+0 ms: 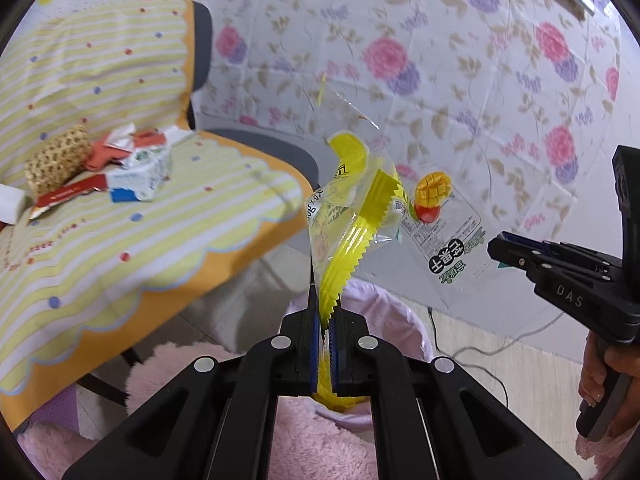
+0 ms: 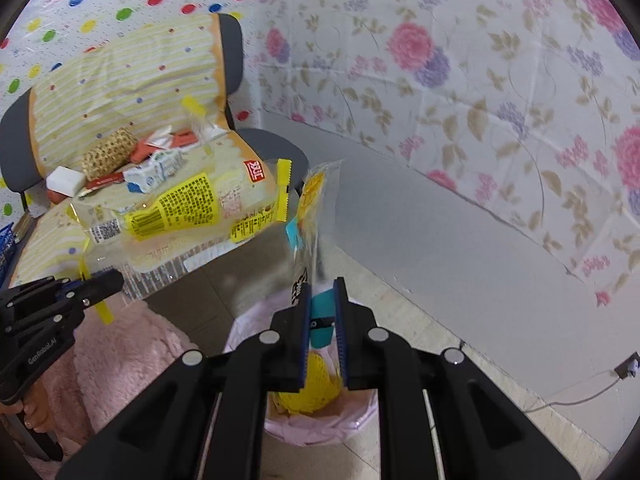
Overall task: Collect trash
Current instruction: 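Carry the wrapper and bottle over the bin and open both grippers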
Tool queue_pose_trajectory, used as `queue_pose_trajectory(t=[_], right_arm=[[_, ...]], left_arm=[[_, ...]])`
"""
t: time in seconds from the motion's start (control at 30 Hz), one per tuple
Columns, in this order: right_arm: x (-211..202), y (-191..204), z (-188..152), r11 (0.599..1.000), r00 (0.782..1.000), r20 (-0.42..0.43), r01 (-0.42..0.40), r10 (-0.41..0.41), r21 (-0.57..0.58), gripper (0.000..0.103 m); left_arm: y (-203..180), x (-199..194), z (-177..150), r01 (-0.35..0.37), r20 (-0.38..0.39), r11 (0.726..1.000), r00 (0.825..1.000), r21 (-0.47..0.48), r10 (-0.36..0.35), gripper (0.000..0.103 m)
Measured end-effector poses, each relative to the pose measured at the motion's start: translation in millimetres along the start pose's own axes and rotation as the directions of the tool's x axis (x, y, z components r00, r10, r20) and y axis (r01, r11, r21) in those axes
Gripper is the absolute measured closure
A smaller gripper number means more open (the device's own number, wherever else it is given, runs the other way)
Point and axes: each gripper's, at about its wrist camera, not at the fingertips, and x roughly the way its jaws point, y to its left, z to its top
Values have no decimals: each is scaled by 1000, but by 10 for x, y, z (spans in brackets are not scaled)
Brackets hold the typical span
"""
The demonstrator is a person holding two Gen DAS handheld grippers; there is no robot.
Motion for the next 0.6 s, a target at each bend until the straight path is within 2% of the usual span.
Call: queue_pose_trajectory(t=[0.17, 0.4, 0.5, 0.57, 0.6], right_arm=[[190, -95, -96, 1000, 999, -53, 10, -9, 27, 91], [494, -179, -108, 998, 997, -82, 20, -14, 63, 91], [633, -214, -106, 997, 996, -85, 15, -8, 79, 90], [697, -216, -109, 996, 996, -89, 11, -3, 91, 91], [722, -224, -109, 995, 995, -95, 3, 6, 102, 90]], left_arm=[[-54, 251, -11, -2, -74, 1000, 997, 8, 3, 99], [-106, 501, 51, 0, -116, 999, 993, 39, 5, 98], [-103, 610, 81, 11, -132, 999, 991, 40, -5, 93], [-110, 695, 97, 9, -152, 999, 988, 41, -2, 72], [-110, 720, 100, 2, -155, 999, 988, 39, 4, 47]])
